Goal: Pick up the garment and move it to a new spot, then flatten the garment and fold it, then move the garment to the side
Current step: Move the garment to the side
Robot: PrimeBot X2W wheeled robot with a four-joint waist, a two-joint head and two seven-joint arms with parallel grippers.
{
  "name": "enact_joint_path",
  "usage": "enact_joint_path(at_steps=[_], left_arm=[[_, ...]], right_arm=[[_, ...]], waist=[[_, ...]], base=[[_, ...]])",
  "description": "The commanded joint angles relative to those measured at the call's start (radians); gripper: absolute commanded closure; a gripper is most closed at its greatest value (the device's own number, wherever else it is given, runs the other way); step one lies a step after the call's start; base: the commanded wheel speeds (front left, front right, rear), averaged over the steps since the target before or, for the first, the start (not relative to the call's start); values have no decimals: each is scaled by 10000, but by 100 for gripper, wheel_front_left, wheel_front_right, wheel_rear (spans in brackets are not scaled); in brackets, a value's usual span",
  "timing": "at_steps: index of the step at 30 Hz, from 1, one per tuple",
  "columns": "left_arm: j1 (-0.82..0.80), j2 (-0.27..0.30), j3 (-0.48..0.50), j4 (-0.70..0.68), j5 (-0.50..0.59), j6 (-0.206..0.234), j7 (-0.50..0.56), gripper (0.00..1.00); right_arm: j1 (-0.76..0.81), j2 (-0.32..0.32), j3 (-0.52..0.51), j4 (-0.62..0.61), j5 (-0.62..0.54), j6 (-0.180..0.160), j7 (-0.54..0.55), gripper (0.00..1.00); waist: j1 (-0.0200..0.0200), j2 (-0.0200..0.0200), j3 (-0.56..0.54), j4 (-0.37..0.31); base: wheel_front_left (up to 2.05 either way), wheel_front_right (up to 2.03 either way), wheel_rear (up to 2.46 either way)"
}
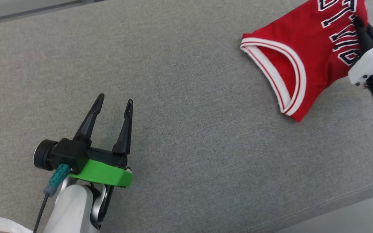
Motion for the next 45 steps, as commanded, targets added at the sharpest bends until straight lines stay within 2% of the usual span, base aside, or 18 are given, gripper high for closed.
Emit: enact_joint_path(at_steps=[1, 6, 15, 16, 17, 18, 23, 29, 38, 45], left_arm=[[-258, 126, -22, -46, 71, -35, 4, 0], [-538, 290, -66, -192, 91, -35, 4, 0], [-797, 328, -97, -282, 128, -34, 4, 0], [-800, 316, -85, -278, 127, -34, 4, 0], [-807, 296, -85, -265, 132, -35, 4, 0], [-809, 273, -102, -245, 137, -35, 4, 0], [-793, 134, -92, -192, 31, -36, 3, 0], [-264, -73, 149, -71, -84, -36, 4, 0], [916, -274, 1057, -32, -176, 94, 3, 0], [1687, -276, 1945, -223, -178, 321, 5, 0]], right_arm=[[-227, -262, -110, 198, -147, 5, 51, 100], [-664, -1185, -603, 797, -284, 5, -42, 100], [-1086, -1915, -1109, 1718, 277, 5, -65, 100], [-1137, -1940, -1137, 1813, 309, 5, -133, 93], [-1201, -1922, -1183, 1924, 404, 5, -204, 53], [-1245, -1911, -1236, 2037, 447, 4, -269, 0], [-1399, -1983, -1146, 2695, 32, 5, -921, 0], [-1251, -1400, -891, 2535, -555, 5, -1687, 0], [621, -275, -481, 373, -381, 5, -1946, 0], [2599, 470, -715, -1788, -541, 5, -1945, 0]], waist=[[0, 0, 1026, 544], [0, 0, 1559, 683], [0, 0, 2051, 814], [0, 0, 2074, 822], [0, 0, 2081, 831], [0, 0, 2069, 843], [0, 0, 1665, 972], [0, 0, 484, 1132], [0, 0, -1778, 1598], [0, 0, -2789, 1899]], base=[[0, 0, 0], [0, 0, 0], [0, 0, 0], [0, 0, 0], [0, 0, 0], [0, 0, 0], [0, 0, 0], [0, 0, 0], [0, 0, 0], [0, 0, 0]])
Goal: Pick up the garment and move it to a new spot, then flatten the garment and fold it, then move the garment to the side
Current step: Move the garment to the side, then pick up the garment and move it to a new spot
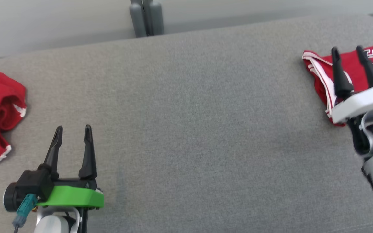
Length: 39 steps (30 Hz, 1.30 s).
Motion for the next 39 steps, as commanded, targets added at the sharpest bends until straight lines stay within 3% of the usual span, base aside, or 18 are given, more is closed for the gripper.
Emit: enact_joint_path(at_steps=[1, 9, 15, 23, 39], left_arm=[[254, -12, 128, -32, -14, 60, 5, 0], [768, -129, 618, 194, 55, 70, 5, 0], [1040, -286, 650, 644, 21, -12, 3, 0], [1326, -392, 709, 859, 488, -66, 5, 0], [1196, -478, 510, 804, 680, -205, 5, 0]], right_arm=[[517, 103, -168, -373, -160, 5, -34, 0], [2874, 967, -807, -2135, -970, 5, -32, 0], [4140, 1199, -816, -3237, -1533, 5, -33, 0], [5188, 1586, -919, -3544, -1958, 5, -33, 0], [5315, 1793, -1137, -3503, -2159, 5, -34, 0]], waist=[[0, 0, -1089, 472], [0, 0, -1660, 745], [0, 0, -1709, 756], [0, 0, -1699, 706], [0, 0, -1733, 796]], base=[[0, 0, 0], [0, 0, 0], [0, 0, 0], [0, 0, 0], [0, 0, 0]])
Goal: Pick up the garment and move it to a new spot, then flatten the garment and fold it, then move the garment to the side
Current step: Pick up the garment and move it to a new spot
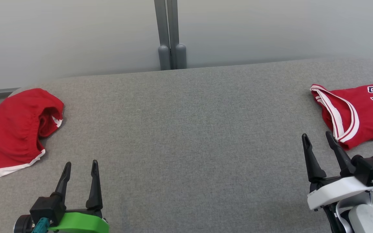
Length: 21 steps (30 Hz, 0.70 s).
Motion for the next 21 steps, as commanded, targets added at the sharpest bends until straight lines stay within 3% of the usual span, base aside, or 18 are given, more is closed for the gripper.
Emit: enact_joint_path(at_steps=[1, 10, 21], left_arm=[[-33, -6, 13, 17, 20, -45, 5, 0], [-149, -5, 0, 128, 60, -51, 3, 0], [-63, -3, 310, 193, 169, 97, 5, 0]], right_arm=[[-38, -20, 21, 31, -47, 5, -26, 0], [-104, -75, 225, 93, -9, 5, -27, 0], [-29, -16, 482, 241, 176, 5, -27, 0]], waist=[[0, 0, -1, -2], [0, 0, -14, 302], [0, 0, -110, 2188]], base=[[0, 0, 0], [0, 0, 0], [0, 0, 0]])
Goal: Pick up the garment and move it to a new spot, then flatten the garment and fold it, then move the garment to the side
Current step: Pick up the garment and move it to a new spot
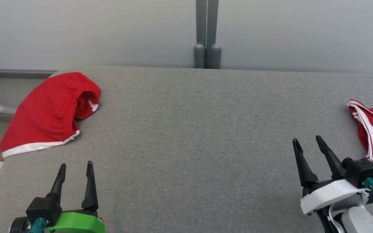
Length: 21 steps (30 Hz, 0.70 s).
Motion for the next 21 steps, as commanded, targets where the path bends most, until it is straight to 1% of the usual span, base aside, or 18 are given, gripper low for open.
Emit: enact_joint_path(at_steps=[1, 6, 11, 16, 21], left_arm=[[4, 17, 73, 4, 67, 28, 5, 0], [89, 16, 165, 16, 73, 38, 5, 0], [119, 16, 205, 17, 19, 56, 5, 0], [132, 14, 277, 30, 51, 17, 3, 0], [152, 14, 338, 11, 49, -5, 5, 0]], right_arm=[[18, -13, 16, 50, 51, 5, -25, 0], [-94, 5, 119, 77, 91, 5, -25, 0], [-198, 42, 285, 137, 165, 5, -25, 0], [-249, 145, 420, 187, 184, 5, -25, 0], [-223, 178, 484, 197, 196, 5, -25, 0]], waist=[[0, 0, -50, 925], [0, 0, -8, 1839], [0, 0, -1, 2523], [0, 0, -6, 2924], [0, 0, -19, 3002]], base=[[0, 0, 0], [0, 0, 0], [0, 0, 0], [0, 0, 0], [0, 0, 0]])
